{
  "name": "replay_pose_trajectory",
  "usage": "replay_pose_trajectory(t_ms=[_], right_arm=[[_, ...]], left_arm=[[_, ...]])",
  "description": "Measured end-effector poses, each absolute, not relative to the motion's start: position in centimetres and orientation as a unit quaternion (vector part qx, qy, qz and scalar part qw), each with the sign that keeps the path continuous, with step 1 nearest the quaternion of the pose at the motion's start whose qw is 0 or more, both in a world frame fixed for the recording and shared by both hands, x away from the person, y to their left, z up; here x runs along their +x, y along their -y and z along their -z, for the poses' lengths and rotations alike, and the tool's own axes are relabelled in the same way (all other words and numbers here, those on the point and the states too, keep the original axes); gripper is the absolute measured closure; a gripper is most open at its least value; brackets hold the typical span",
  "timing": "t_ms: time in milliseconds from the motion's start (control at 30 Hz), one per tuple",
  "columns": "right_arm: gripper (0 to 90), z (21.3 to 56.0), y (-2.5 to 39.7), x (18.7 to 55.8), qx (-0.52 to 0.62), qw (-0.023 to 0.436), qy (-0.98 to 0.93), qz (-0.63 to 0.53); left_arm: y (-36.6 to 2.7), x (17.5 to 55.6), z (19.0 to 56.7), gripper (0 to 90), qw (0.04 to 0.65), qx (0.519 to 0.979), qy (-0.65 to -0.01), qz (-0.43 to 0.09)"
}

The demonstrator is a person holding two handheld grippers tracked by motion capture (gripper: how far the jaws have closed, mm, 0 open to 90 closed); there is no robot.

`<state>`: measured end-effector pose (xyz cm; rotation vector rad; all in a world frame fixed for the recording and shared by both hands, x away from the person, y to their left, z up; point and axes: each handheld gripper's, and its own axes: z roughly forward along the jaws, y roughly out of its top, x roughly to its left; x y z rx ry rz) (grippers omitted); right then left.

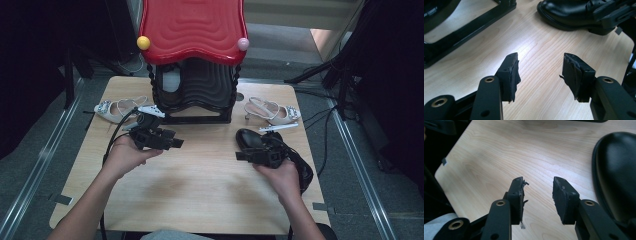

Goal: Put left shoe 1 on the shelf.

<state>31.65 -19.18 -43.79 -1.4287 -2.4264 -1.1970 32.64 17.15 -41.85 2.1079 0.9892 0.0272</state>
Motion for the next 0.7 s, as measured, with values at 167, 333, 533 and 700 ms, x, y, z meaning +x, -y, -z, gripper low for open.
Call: replay_pose_trajectory(t_ms=[167, 333, 533, 700], right_arm=[[59.0, 43.1, 21.5, 31.3, -0.475, 0.025, 0.789, 0.389], [60.9, 42.8, 24.0, 31.4, -0.494, 0.027, 0.781, 0.382], [59.9, 42.0, 26.6, 30.9, -0.506, 0.014, 0.78, 0.366], [60.9, 41.6, 27.9, 30.3, -0.508, -0.001, 0.786, 0.353]], left_arm=[[-17.3, 32.3, 42.4, 47.9, 0.404, 0.827, -0.391, -0.011], [-17.6, 32.2, 43.0, 48.0, 0.402, 0.827, -0.394, -0.011], [-18.0, 32.2, 43.4, 48.2, 0.407, 0.822, -0.399, -0.015], [-18.2, 32.0, 43.7, 48.3, 0.405, 0.821, -0.401, -0.016]])
